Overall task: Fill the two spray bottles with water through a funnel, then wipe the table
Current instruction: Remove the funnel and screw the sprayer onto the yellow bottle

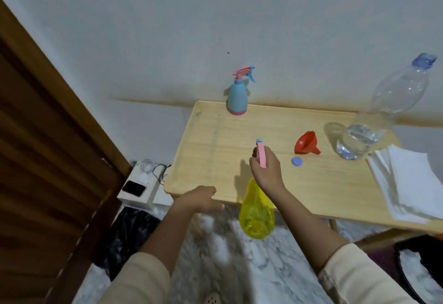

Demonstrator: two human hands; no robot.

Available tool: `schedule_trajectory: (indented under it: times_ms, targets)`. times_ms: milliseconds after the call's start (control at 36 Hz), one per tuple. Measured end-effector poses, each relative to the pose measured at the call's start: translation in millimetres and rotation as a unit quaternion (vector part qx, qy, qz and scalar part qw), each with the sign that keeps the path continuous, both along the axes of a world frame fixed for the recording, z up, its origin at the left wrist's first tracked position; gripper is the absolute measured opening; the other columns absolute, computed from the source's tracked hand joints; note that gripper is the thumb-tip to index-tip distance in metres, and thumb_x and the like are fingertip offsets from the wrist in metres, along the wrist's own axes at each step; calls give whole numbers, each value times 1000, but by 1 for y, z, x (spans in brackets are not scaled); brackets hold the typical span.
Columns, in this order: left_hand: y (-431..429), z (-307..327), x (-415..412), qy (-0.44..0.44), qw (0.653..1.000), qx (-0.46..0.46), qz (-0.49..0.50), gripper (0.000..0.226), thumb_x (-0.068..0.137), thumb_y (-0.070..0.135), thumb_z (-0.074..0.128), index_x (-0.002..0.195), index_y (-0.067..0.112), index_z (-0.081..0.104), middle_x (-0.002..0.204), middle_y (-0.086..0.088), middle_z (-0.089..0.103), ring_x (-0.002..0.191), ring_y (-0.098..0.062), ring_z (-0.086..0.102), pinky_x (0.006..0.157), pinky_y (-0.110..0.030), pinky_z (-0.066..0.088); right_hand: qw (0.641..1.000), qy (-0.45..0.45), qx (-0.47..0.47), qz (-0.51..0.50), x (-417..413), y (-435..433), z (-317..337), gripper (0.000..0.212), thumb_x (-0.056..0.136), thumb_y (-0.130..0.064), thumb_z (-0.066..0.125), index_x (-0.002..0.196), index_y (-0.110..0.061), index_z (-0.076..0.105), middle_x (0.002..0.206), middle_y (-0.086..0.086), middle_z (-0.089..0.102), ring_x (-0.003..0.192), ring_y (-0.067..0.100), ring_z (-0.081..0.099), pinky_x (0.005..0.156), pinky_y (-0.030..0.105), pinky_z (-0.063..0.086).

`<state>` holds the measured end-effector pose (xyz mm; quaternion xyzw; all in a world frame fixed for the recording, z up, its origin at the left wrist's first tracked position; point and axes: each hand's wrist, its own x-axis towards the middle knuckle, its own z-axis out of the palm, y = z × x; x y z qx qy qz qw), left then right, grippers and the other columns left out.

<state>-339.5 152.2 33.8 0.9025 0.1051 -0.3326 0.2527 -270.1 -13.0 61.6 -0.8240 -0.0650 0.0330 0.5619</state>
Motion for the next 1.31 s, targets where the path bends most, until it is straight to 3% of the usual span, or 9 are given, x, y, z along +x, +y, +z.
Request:
schedule_trajectory:
  times_ms: [222,333,556,667,833,917,972,1056,1306]
  targets:
    - [19,-11,5,-29,997,66,28,28,91,36,57,92,10,47,91,-4,47,85,-22,46,71,-29,35,996,85,6,23,-18,24,-7,22,80,-2,49,61,-12,43,65,4,48,61,14,43,47,14,33]
    - [27,-12,4,-41,995,89,33,26,91,33,57,91,9,48,82,-1,45,83,-23,49,69,-29,37,993,109,-21,46,-22,39,-7,18,78,1,46,62,-7,42,63,7,43,61,21,39,54,28,31]
    - [39,-16,7,-42,994,87,51,25,91,31,56,91,6,52,78,-2,44,80,-23,48,68,-28,36,984,175,-26,22,-27,58,-2,5,72,-8,45,69,-5,44,72,8,43,62,21,33,57,29,28]
    - [44,-20,9,-46,994,78,63,26,90,32,56,83,7,49,79,-2,44,78,-23,48,67,-28,36,984,179,5,21,-27,66,-2,51,65,-15,41,108,1,63,75,27,42,68,22,37,61,32,31]
    - [52,-21,9,-49,993,79,71,31,90,32,55,72,10,42,72,1,39,76,-23,45,65,-28,34,979,195,-39,36,-28,73,3,7,75,-5,45,71,-2,49,70,3,48,59,19,35,52,24,28]
    - [56,-20,10,-47,994,73,68,29,90,33,55,78,9,45,72,1,41,76,-22,46,65,-29,34,980,190,-41,33,-26,74,1,18,77,-1,45,64,-9,36,64,-4,39,55,17,31,49,25,26]
    - [60,-22,11,-46,994,75,65,32,89,34,55,71,12,42,72,1,41,76,-22,46,64,-28,34,981,190,-32,27,-30,78,4,8,76,-7,45,71,-3,49,68,1,43,59,20,35,54,26,29]
    - [65,-24,12,-47,994,74,65,31,89,34,54,71,13,41,73,1,41,76,-22,46,61,-28,32,981,189,-17,33,-29,82,-1,59,63,-18,39,117,-11,61,75,12,48,68,23,43,59,28,35]
    - [76,-26,16,-57,994,78,53,29,90,35,53,76,11,43,75,1,41,77,-22,46,64,-28,33,975,216,-43,17,-26,90,-9,42,76,-10,44,108,14,54,76,11,48,71,22,41,62,29,33]
